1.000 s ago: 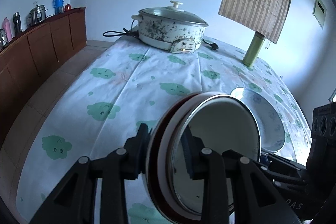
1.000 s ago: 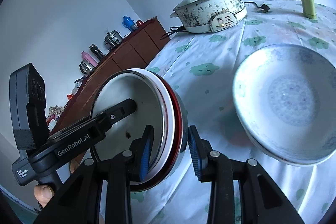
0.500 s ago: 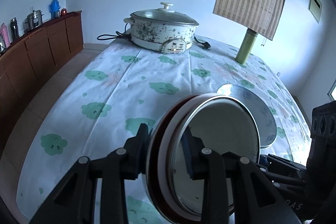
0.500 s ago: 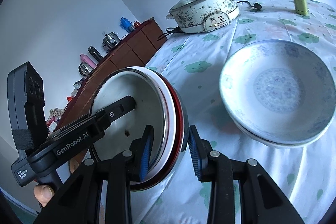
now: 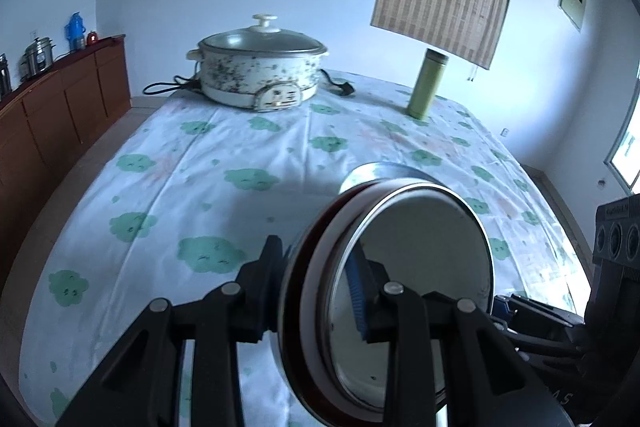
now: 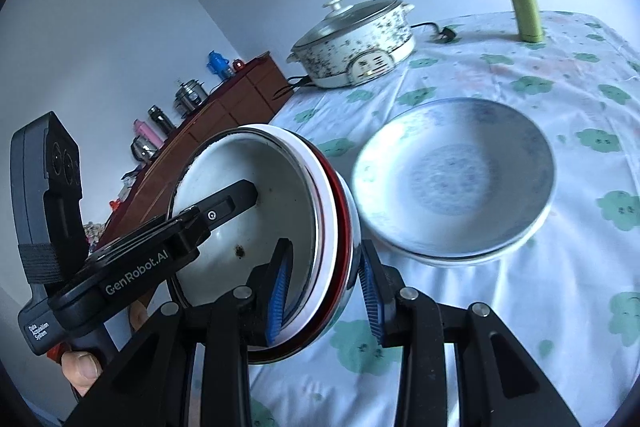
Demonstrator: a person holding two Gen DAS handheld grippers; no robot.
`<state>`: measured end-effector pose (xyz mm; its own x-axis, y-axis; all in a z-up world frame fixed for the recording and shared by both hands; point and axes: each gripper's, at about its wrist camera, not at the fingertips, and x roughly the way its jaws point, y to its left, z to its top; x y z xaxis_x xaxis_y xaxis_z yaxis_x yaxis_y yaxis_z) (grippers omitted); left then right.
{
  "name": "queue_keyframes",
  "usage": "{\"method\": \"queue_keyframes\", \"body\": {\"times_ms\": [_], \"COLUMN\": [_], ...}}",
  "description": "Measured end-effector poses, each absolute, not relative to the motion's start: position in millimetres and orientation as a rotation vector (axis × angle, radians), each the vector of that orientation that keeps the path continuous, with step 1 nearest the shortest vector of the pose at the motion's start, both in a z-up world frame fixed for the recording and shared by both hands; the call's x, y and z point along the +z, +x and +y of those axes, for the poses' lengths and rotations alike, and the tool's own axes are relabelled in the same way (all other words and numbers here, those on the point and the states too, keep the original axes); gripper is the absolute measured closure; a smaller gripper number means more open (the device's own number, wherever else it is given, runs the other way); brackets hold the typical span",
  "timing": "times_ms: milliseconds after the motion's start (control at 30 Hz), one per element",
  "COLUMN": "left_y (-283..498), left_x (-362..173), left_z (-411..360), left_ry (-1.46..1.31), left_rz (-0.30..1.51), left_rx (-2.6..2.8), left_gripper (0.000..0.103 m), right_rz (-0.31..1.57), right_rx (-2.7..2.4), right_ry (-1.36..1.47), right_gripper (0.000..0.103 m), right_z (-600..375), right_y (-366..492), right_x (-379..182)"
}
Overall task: Organize plates and bowls
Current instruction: 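Lower the nested bowl stack onto the patterned plates with both tools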
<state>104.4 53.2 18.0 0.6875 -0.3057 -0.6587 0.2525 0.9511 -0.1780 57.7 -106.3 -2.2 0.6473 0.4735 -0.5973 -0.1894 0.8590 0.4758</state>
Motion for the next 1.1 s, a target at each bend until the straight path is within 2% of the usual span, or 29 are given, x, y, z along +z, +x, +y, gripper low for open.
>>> {"method": "queue_keyframes", "body": {"times_ms": [1100], "left_y": [163], "left_x": [16], "left_z": [-73], "left_ry": [-0.088], "left_rz": [0.817], "left_rx": [-0.477], "left_gripper": [0.073], "right_rz": [0.782], "right_rx": [0.177], "right_ry": [0.409], "right_gripper": [0.067], "right_z": [-230], "right_y": [85], "right_x": [5]}}
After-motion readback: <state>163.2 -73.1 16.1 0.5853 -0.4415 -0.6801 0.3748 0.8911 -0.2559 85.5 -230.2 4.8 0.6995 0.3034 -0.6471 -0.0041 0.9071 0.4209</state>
